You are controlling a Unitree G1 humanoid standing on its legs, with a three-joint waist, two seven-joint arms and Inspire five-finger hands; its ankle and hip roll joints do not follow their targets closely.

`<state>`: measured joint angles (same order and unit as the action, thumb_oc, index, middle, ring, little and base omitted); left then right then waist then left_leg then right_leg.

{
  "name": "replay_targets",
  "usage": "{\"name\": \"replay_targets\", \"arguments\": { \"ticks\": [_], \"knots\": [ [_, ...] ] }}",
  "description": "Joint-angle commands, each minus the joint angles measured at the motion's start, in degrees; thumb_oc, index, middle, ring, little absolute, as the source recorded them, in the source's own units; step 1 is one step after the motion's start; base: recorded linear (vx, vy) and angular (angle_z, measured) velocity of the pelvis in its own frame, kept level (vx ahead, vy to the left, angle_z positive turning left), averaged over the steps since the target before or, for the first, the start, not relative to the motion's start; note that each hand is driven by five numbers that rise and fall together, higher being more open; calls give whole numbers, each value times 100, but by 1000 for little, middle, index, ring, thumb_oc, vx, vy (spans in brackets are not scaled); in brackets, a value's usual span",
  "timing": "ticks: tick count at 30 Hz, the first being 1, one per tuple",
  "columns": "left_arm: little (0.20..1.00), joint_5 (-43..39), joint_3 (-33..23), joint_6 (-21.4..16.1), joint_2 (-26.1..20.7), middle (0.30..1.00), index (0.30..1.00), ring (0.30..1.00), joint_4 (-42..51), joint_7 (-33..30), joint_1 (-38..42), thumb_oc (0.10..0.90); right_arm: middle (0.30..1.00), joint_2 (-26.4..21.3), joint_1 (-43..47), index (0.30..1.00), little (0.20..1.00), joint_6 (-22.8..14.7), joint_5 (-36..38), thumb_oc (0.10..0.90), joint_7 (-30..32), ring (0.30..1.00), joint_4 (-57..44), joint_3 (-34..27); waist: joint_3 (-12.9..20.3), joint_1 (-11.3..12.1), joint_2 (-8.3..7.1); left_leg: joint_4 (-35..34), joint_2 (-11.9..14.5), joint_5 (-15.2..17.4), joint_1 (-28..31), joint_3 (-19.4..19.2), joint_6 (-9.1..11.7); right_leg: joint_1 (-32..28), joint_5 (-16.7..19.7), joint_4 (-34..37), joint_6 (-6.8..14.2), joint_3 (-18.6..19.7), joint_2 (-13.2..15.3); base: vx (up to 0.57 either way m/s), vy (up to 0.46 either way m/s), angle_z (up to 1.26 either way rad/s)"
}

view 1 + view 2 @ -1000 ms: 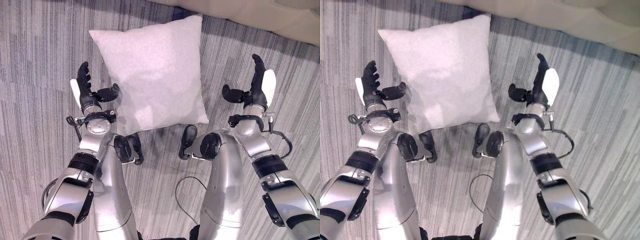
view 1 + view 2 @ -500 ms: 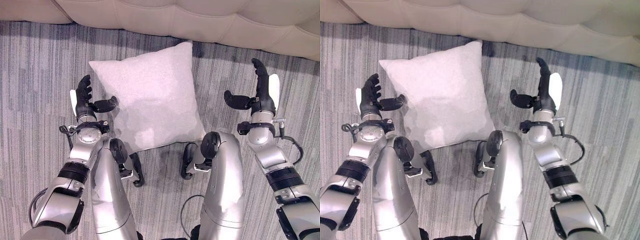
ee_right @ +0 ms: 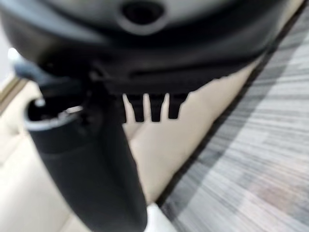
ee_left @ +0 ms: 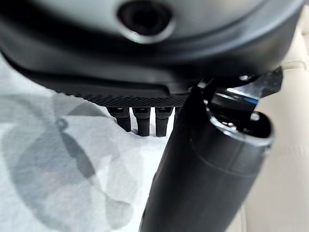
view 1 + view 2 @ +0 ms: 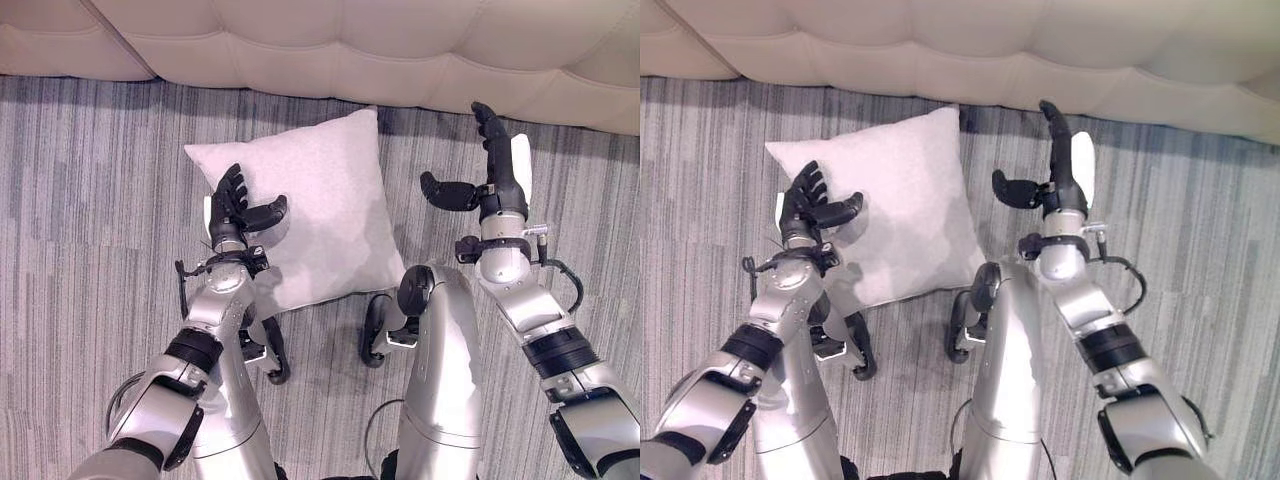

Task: Pick up all the scattered cushions and arrange them neatly on the sofa.

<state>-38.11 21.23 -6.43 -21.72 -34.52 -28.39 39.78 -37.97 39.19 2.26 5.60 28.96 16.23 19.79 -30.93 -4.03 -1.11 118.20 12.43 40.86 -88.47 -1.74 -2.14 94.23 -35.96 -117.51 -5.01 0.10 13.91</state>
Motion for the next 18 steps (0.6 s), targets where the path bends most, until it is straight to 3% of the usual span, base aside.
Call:
{"name": "replay_targets", "arguments": {
  "ticks": [1,6,18],
  "knots": [
    [900,218,448,87,552,900,900,900,-459,-122,-1107,800,900,-188,301,900,900,-463,-67,800,224,900,-913,-331,114,50,-188,226,-272,333,-149,971,355,-428,-1034,-515,198,210,530,12,-10,-8],
    [900,486,203,88,394,900,900,900,-334,-283,-1233,800,900,-168,97,900,900,-536,-117,800,265,900,-1053,-449,114,72,-209,56,-200,263,-149,989,363,-428,-895,-373,233,200,494,7,-5,-4],
    [900,1784,-170,695,112,900,900,900,-524,-578,-1709,800,900,-121,-371,900,900,-669,-80,800,136,900,-1603,-738,114,99,-291,-821,-260,-164,-149,865,390,-428,-223,602,244,-39,340,-6,-31,-2]
  ]
}}
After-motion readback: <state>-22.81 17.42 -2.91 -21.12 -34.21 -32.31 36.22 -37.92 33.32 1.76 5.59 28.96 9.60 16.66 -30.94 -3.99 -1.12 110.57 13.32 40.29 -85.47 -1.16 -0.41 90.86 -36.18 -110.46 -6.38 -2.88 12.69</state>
